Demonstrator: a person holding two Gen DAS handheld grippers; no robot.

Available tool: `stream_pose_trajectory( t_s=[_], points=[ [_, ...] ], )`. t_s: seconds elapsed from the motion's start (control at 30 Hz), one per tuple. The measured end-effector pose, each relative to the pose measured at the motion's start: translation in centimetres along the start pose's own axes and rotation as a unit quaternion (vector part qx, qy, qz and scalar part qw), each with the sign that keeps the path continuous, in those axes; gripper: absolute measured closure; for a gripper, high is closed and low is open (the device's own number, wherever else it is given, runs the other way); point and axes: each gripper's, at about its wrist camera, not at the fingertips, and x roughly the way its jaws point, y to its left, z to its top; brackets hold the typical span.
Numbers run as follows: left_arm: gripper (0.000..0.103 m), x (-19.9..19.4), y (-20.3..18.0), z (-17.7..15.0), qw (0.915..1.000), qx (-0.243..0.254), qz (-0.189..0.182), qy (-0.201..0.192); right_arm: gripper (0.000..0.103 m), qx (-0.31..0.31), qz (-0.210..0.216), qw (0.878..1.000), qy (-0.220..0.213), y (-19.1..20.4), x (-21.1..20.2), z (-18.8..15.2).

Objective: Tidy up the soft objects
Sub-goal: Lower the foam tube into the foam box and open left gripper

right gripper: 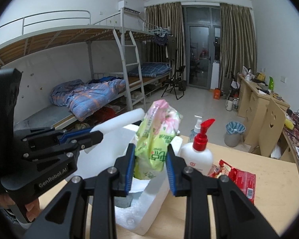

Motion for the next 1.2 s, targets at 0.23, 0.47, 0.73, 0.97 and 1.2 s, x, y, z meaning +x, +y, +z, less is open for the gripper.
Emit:
stream_pose_trajectory(
  t_s=[0.23, 0.47, 0.73, 0.97, 1.2],
  points=[
    [0.092, 0.4, -0.5, 0.0, 1.0, 0.004, -0.006, 0.004, 0.07, 0.001, -0.004, 1.0, -0.001, -0.1, -0.1, 0.0],
    [0.08, 0.5, -0.4, -0.1, 0.9999, 0.009, 0.004, -0.006, 0.07, 0.002, -0.006, 1.0, -0.003, -0.4, -0.3, 0.3],
    [0.007, -0.3, -0.2, 0.0, 0.9987, 0.0, 0.035, -0.036, 0.07, 0.006, -0.011, 1.0, -0.012, -0.8, -0.7, 0.4],
    [0.005, -0.4, 0.3, -0.1, 0.9982, -0.008, 0.046, -0.037, 0.07, 0.005, -0.01, 1.0, -0.011, -0.8, -0.6, 0.2],
    [0.005, -1.3, 1.6, -0.8, 0.9971, -0.023, 0.063, -0.035, 0.07, 0.001, -0.003, 1.0, -0.007, -0.5, -0.3, 0.1]
  ],
)
